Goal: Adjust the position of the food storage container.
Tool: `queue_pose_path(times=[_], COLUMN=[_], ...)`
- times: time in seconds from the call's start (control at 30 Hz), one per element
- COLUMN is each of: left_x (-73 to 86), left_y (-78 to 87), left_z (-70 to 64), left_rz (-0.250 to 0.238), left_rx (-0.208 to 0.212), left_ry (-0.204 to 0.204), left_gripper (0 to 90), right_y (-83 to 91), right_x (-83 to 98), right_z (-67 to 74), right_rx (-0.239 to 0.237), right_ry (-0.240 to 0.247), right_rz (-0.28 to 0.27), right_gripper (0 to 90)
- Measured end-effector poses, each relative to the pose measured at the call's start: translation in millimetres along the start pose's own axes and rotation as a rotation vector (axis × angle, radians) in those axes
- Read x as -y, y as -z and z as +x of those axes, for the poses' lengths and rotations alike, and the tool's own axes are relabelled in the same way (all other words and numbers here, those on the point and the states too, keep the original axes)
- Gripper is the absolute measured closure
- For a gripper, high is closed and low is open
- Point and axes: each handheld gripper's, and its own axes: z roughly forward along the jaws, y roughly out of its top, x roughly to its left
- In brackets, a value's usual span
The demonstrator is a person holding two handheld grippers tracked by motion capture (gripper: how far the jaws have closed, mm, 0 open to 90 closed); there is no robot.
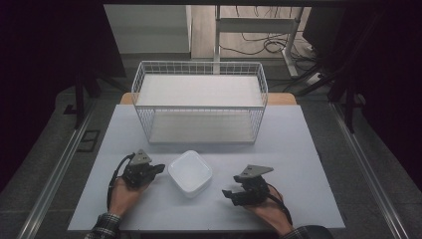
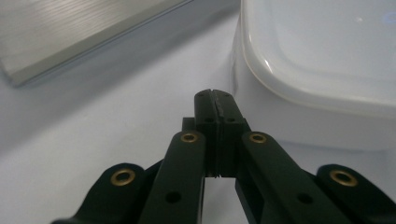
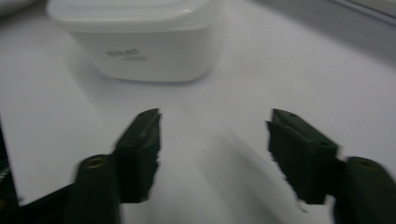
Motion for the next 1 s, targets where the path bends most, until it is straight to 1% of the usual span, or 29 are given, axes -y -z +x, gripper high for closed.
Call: queue_pose_path(times=[0.03,0.07,0.1,0.13,0.17,0.2,0.23,0.27,0.3,0.33,0.4,0.43,0.47,0.6,0.63,0.67,0.7,0.73,0.77,0.9,0.93,1.0], left_x=[0.0,-3.7,-3.7,-6.7,-7.7,-7.7,-8.4,-8.9,-8.8,-8.7,-9.5,-9.5,-10.6,-12.6,-12.6,-13.5,-13.5,-14.1,-14.3,-14.8,-15.1,-15.8], left_y=[0.0,-5.6,-5.6,-11.0,-13.1,-13.1,-14.8,-15.8,-15.4,-15.0,-14.8,-14.8,-15.5,-16.3,-16.3,-16.9,-16.9,-18.2,-18.9,-20.2,-20.6,-22.1], left_z=[0.0,1.3,1.3,-0.2,-1.1,-1.1,-2.6,-4.3,-6.1,-7.2,-11.7,-11.7,-18.5,-33.3,-33.3,-40.9,-40.9,-47.1,-49.5,-55.2,-57.1,-59.6], left_rz=[0.000,0.002,0.002,0.011,0.017,0.017,0.022,0.033,0.039,0.039,0.046,0.046,0.052,0.063,0.063,0.064,0.064,0.066,0.066,0.067,0.068,0.070], left_rx=[0.000,0.026,0.026,0.037,0.046,0.046,0.050,0.044,0.038,0.039,0.040,0.040,0.049,0.065,0.065,0.064,0.064,0.063,0.067,0.080,0.081,0.076], left_ry=[0.000,-0.008,-0.008,-0.018,-0.020,-0.020,-0.024,-0.035,-0.040,-0.039,-0.048,-0.048,-0.062,-0.089,-0.089,-0.092,-0.092,-0.099,-0.101,-0.107,-0.103,-0.100], left_gripper=[90.0,90.0,90.0,90.0,90.0,90.0,90.0,90.0,90.0,90.0,90.0,90.0,90.0,90.0,90.0,90.0,90.0,90.0,90.0,90.0,90.0,90.0], right_y=[0.0,-9.0,-9.0,-17.6,-21.8,-21.8,-25.8,-29.7,-35.6,-36.8,-35.7,-35.7,-31.8,-22.1,-22.1,-18.8,-18.8,-17.0,-16.1,-13.6,-12.6,-11.8], right_x=[0.0,-6.9,-6.9,-13.8,-17.4,-17.4,-21.0,-24.3,-28.9,-29.4,-28.3,-28.3,-27.2,-25.6,-25.6,-24.6,-24.6,-23.4,-22.8,-22.0,-21.6,-20.6], right_z=[0.0,6.5,6.5,12.9,15.7,15.7,18.7,21.0,23.7,24.0,21.3,21.3,15.5,2.3,2.3,-4.2,-4.2,-10.1,-12.4,-16.6,-18.1,-20.3], right_rx=[0.000,-0.034,-0.034,-0.052,-0.063,-0.063,-0.064,-0.062,-0.066,-0.061,-0.061,-0.061,-0.055,-0.030,-0.030,-0.018,-0.018,-0.016,-0.013,0.003,0.008,0.012], right_ry=[0.000,0.011,0.011,0.033,0.044,0.044,0.051,0.056,0.053,0.048,0.021,0.021,-0.005,-0.040,-0.040,-0.048,-0.048,-0.062,-0.066,-0.065,-0.061,-0.071], right_rz=[0.000,0.023,0.023,0.034,0.036,0.036,0.037,0.036,0.043,0.040,0.034,0.034,0.022,0.001,0.001,-0.001,-0.001,-0.002,-0.003,0.001,0.004,0.005], right_gripper=[38.2,49.7,49.7,61.5,66.3,66.3,71.0,74.9,81.5,83.6,86.1,86.1,87.1,87.7,87.7,87.6,87.6,88.1,88.5,89.0,89.0,89.1])
